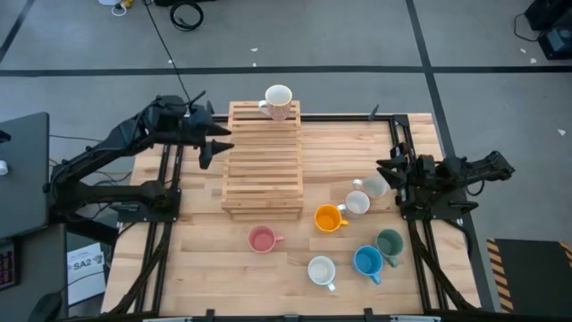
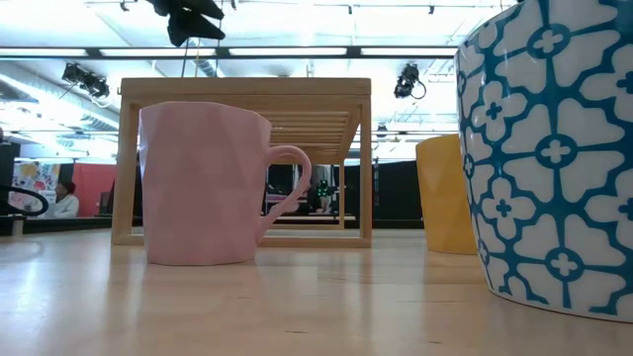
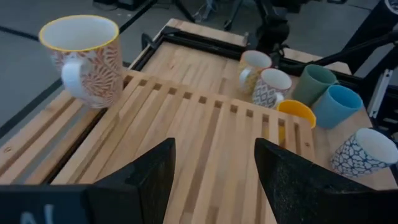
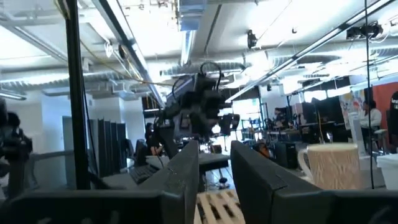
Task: Place coffee mugs
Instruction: Put the yellow mug on the shelf
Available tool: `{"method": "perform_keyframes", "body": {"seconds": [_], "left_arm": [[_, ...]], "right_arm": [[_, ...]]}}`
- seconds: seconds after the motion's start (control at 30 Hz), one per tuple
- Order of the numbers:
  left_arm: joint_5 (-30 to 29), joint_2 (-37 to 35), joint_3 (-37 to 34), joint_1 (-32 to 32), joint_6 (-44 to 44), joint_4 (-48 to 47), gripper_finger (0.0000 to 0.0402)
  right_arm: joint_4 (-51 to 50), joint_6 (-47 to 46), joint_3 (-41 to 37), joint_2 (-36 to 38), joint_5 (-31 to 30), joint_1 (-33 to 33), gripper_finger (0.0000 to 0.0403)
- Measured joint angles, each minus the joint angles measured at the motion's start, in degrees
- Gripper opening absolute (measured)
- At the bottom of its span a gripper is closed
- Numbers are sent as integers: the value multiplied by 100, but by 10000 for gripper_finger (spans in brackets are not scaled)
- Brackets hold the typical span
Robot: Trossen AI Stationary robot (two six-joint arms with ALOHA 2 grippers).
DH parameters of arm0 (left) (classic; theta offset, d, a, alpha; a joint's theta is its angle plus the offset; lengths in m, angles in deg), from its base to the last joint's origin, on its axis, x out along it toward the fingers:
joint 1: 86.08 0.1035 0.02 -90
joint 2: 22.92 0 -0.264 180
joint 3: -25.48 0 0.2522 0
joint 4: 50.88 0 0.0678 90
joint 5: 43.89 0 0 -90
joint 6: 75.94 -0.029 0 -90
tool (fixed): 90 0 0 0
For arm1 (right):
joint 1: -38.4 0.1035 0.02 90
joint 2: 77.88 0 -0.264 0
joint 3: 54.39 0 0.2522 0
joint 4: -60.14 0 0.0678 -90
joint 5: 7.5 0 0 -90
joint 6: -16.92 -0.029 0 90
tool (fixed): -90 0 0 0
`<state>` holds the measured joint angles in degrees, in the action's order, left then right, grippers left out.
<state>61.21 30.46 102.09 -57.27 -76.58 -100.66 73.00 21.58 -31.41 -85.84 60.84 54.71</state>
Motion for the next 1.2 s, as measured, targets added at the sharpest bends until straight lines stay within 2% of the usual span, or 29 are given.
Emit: {"method": "perform_keyframes", "body": {"seconds": [0.13,0.27,0.43,0.7,0.8,0.93,1.2], "left_arm": [[2,-24,-165,-179,2,247,227],[0,-14,-242,-292,-1,427,227],[2,-15,-244,-342,-2,475,227],[0,-17,-244,-340,-4,473,227],[0,-17,-244,-340,-7,473,227],[0,-17,-244,-338,-5,473,227],[0,-17,-244,-338,-5,466,227]], "right_arm": [[-425,-6,814,-726,-479,1,129],[-1458,-158,1765,-1481,-1053,-2,162],[-2988,-473,2948,-2452,-1076,0,189],[-5297,-1489,4352,-4042,-1006,-8,191],[-5757,-1823,4609,-4555,-794,-113,191],[-6117,-2019,4768,-5142,-104,-430,191],[-6154,-1914,4777,-6014,1053,-952,191]]}}
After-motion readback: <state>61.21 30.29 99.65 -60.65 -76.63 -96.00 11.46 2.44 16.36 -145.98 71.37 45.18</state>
